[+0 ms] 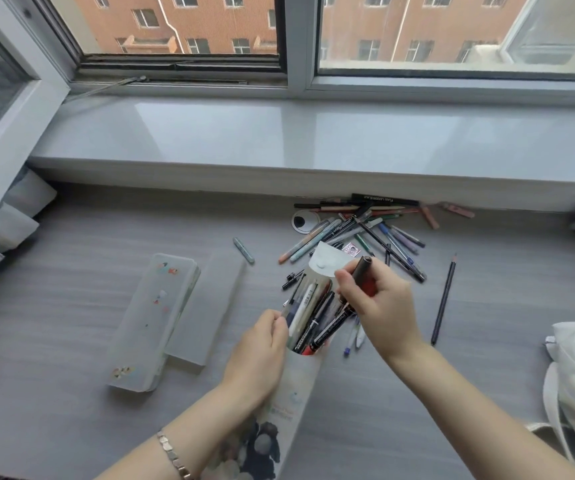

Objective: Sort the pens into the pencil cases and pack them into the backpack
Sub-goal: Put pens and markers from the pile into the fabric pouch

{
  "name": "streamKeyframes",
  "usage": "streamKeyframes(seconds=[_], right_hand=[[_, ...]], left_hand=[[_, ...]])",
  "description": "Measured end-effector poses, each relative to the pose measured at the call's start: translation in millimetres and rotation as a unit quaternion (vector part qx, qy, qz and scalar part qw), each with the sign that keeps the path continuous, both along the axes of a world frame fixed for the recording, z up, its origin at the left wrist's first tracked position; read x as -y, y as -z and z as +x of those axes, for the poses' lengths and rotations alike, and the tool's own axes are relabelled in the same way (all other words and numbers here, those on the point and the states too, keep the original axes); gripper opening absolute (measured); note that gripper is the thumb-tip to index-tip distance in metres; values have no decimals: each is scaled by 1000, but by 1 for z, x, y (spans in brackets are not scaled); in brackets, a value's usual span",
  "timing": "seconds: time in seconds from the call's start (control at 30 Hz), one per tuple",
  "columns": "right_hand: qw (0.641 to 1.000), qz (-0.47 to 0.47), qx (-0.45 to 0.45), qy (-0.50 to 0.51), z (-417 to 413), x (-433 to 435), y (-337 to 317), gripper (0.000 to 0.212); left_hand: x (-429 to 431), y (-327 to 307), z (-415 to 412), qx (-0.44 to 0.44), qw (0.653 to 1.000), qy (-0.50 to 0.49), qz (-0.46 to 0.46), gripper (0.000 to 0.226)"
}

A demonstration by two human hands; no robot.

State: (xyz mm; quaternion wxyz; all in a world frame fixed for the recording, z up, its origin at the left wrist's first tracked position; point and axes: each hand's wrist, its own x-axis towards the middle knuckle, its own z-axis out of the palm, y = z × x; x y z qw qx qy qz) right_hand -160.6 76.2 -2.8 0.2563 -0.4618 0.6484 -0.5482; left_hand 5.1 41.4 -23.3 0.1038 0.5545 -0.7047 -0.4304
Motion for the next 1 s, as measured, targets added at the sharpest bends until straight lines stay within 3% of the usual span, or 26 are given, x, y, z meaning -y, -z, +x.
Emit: streamKeyframes(seconds=[0.1,0.2,0.3,0.43,0.5,0.57,0.63,0.7,0.77,0.87,1.0], right_hand=[[993,99,54,28,-4,0,4,24],[992,114,60,10,-3,-1,9,24],[993,116,-27,10,4,-2,17,10],[966,98,-233,49,19,-8,32,61],[955,124,-268,11,20,-11,37,75],[967,170,-172,-80,15,-10,38,80],[984,136,-45,-106,6,-4,37,61],[997,71,28,-24,-2,8,39,37],[993,104,-28,47,-17,24,47,32],[926,228,-297,-58,-43,54,59,32],[734,261,-549,-304,-46,81,61,39]], left_hand=[[-4,0,3,-17,1000,-1,-13,29],[-8,0,2,-33,999,-3,-14,27],[-7,0,-1,-35,999,-21,-12,26],[-7,-3,-8,-59,998,-34,-21,28],[-7,-2,-9,-58,997,-41,-23,29],[-5,1,-5,-45,998,-48,-17,28],[0,5,0,-32,998,-62,-9,29],[7,7,6,-24,996,-84,-4,31],[15,6,11,-13,995,-103,-6,34],[27,3,18,7,993,-121,-10,34],[33,2,23,10,990,-140,-7,35]])
